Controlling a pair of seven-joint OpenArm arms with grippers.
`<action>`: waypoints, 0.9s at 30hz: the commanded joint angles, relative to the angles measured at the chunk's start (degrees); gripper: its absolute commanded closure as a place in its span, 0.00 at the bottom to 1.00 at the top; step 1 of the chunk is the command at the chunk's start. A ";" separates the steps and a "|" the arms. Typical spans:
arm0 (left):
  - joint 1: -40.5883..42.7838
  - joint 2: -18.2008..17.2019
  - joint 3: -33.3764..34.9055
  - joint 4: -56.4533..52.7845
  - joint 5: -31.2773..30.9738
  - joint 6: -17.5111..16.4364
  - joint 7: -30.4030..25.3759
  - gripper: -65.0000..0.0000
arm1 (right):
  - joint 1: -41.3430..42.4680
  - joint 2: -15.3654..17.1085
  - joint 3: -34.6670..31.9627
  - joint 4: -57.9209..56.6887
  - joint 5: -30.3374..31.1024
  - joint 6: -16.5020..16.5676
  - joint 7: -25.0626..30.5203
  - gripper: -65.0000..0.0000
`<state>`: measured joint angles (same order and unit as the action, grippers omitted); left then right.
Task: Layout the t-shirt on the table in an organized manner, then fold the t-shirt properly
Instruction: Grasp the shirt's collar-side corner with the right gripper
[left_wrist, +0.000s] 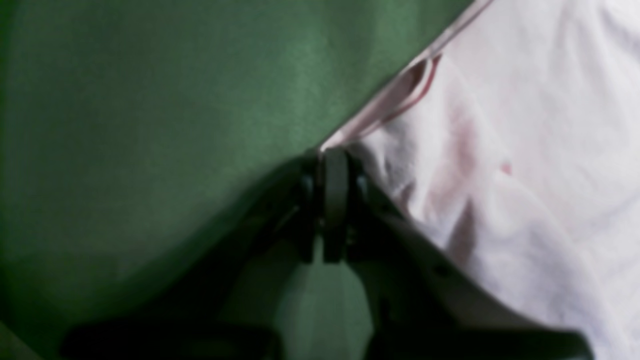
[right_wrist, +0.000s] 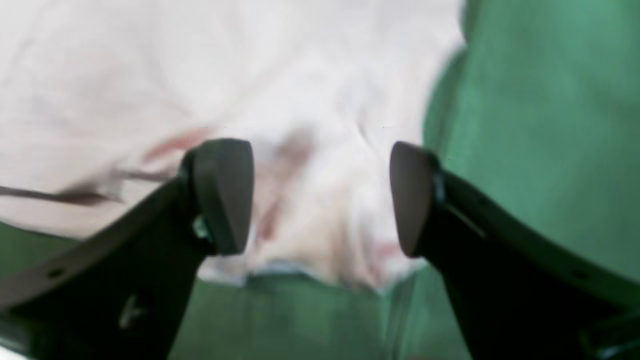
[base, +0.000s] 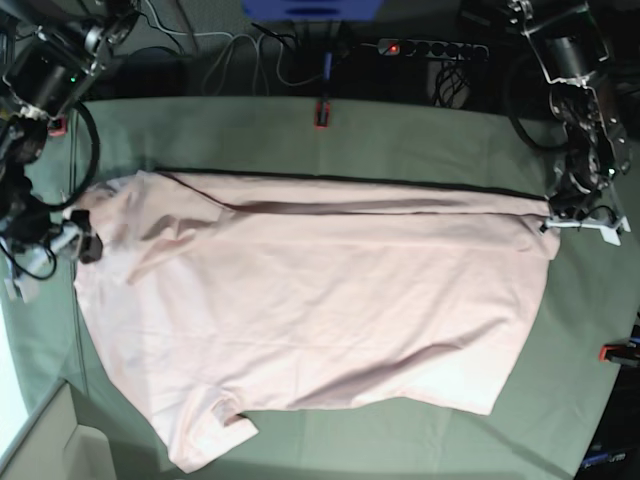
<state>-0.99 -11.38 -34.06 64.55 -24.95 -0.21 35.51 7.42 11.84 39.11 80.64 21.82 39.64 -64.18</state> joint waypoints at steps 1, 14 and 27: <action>-0.63 -0.62 -0.18 0.81 -0.24 -0.10 -0.21 1.00 | -0.17 1.13 1.19 1.07 1.08 0.36 0.84 0.33; -0.63 -0.80 -0.18 0.81 -0.24 -0.10 -0.21 1.00 | -6.23 1.48 2.69 -8.33 0.99 0.36 7.26 0.34; -0.10 -1.06 -0.35 0.81 -0.33 -0.10 -0.21 1.00 | -9.40 1.31 2.34 -9.56 0.99 0.36 10.16 0.72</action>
<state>-0.67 -11.57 -34.13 64.55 -25.19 -0.23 35.53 -2.44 12.25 41.39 70.43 21.89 39.59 -54.65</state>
